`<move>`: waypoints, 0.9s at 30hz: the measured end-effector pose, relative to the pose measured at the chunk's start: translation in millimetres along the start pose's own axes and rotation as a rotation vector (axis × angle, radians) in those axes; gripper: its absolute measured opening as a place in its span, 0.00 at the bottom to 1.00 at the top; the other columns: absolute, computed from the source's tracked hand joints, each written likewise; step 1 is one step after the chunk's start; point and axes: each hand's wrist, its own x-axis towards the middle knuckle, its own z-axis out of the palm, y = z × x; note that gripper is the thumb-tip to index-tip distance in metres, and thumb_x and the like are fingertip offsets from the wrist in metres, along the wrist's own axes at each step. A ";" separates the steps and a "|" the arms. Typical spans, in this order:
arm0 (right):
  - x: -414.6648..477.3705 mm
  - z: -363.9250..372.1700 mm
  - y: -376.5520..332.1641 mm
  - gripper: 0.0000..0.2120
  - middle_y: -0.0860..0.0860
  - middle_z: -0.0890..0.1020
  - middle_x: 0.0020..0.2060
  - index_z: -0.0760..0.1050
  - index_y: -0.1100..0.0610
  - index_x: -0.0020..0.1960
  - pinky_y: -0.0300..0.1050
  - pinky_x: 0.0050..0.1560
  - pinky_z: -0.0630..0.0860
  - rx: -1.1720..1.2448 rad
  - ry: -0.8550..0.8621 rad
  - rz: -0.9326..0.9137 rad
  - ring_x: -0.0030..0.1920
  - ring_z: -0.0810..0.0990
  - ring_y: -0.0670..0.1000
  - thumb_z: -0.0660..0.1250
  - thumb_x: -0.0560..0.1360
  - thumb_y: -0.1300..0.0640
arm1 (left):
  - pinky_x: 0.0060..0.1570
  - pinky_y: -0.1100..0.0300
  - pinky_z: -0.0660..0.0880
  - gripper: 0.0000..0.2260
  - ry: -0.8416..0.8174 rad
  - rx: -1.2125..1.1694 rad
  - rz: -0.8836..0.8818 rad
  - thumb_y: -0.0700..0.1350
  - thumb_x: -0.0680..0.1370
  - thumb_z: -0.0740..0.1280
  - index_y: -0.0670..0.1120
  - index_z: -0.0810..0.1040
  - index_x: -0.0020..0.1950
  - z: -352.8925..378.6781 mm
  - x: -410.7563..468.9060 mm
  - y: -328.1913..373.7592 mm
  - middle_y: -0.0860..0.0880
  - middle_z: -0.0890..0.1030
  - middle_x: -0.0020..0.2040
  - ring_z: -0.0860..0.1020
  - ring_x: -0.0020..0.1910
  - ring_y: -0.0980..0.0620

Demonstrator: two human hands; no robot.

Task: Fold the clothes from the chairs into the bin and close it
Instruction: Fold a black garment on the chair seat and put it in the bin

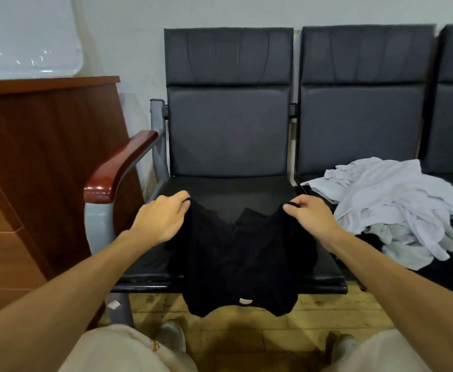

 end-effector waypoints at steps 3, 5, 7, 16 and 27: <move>-8.2 -15.8 -35.1 0.05 0.49 0.82 0.39 0.77 0.52 0.40 0.42 0.44 0.73 0.032 0.034 -0.078 0.44 0.80 0.50 0.70 0.74 0.54 | 0.53 0.50 0.74 0.11 0.028 -0.123 0.058 0.46 0.83 0.58 0.47 0.77 0.59 -41.6 10.6 16.0 0.44 0.81 0.54 0.78 0.54 0.40; -13.7 -33.6 -64.2 0.04 0.49 0.83 0.40 0.79 0.53 0.42 0.40 0.41 0.72 0.068 0.122 -0.143 0.44 0.80 0.49 0.70 0.73 0.54 | 0.51 0.55 0.73 0.09 0.048 -0.199 0.126 0.41 0.82 0.60 0.43 0.79 0.57 -73.8 18.9 28.1 0.45 0.81 0.52 0.78 0.53 0.43; -21.2 -57.5 -96.5 0.03 0.47 0.83 0.42 0.80 0.53 0.44 0.40 0.42 0.69 0.079 0.217 -0.224 0.46 0.79 0.47 0.69 0.74 0.55 | 0.51 0.56 0.72 0.10 0.094 -0.191 0.171 0.38 0.82 0.59 0.42 0.79 0.55 -107.8 24.6 41.7 0.45 0.80 0.51 0.77 0.53 0.45; -48.4 -152.9 -206.0 0.09 0.47 0.81 0.50 0.79 0.54 0.55 0.42 0.57 0.73 0.129 0.564 -0.472 0.54 0.77 0.48 0.62 0.79 0.56 | 0.45 0.64 0.65 0.16 0.449 -0.393 0.221 0.31 0.80 0.53 0.44 0.79 0.49 -243.8 20.4 93.3 0.48 0.77 0.49 0.73 0.48 0.51; -53.5 -183.7 -189.1 0.10 0.53 0.83 0.53 0.79 0.53 0.56 0.51 0.62 0.69 -0.031 0.769 -0.315 0.56 0.77 0.57 0.62 0.79 0.55 | 0.53 0.54 0.72 0.09 0.364 0.087 0.256 0.45 0.83 0.58 0.46 0.77 0.57 -260.1 -9.6 50.6 0.46 0.80 0.56 0.77 0.53 0.45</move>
